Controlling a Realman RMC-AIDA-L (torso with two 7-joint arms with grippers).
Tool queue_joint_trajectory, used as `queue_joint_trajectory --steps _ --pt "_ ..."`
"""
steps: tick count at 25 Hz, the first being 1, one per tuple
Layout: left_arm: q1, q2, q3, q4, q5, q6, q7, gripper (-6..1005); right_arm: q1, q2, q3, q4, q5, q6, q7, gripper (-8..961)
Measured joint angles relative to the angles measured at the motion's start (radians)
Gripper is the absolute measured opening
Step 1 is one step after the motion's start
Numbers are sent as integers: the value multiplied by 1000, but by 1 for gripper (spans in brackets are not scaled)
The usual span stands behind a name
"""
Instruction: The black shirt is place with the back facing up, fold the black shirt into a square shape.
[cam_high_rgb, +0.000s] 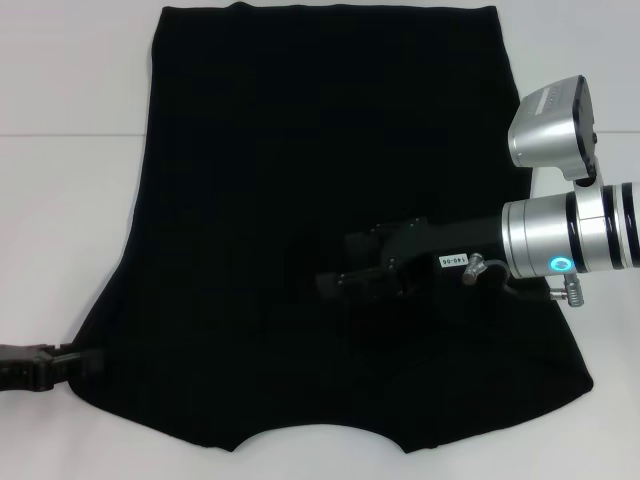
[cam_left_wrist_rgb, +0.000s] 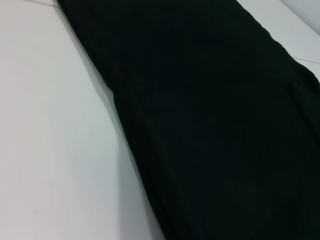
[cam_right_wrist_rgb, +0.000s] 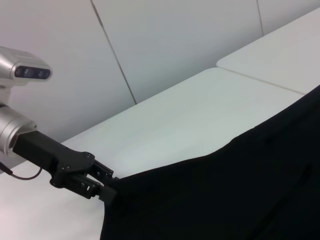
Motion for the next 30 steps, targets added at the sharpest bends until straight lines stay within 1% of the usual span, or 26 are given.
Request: queue_joint_trajectory --steps 7,10,15,17,18,22,28,30 --pt "-4 0 -3 -2 -3 -4 -14 394 -12 -3 -4 -1 0 -4 1 910" --pt "-6 0 -3 -2 -8 -4 -14 166 -25 -7 -1 -4 0 -11 2 909" --pt "-9 0 -6 -5 -21 -2 -19 16 -72 -12 -5 -55 -3 -36 8 909" --pt "-10 0 -6 -5 -23 -1 -23 16 -101 -17 -2 -88 -4 -61 40 909" --pt "-10 0 -6 -5 -26 1 -24 16 -119 -23 -2 -107 -5 -76 77 910" --pt "-9 -4 -5 -6 -46 8 -24 17 -189 -67 -6 -164 -9 -117 240 910" --pt "-10 -8 0 -8 -50 10 -24 17 -280 -164 3 -163 -26 -117 493 899" --pt "-10 -9 1 -8 -50 10 -23 16 -301 -188 8 -161 -39 -115 537 895"
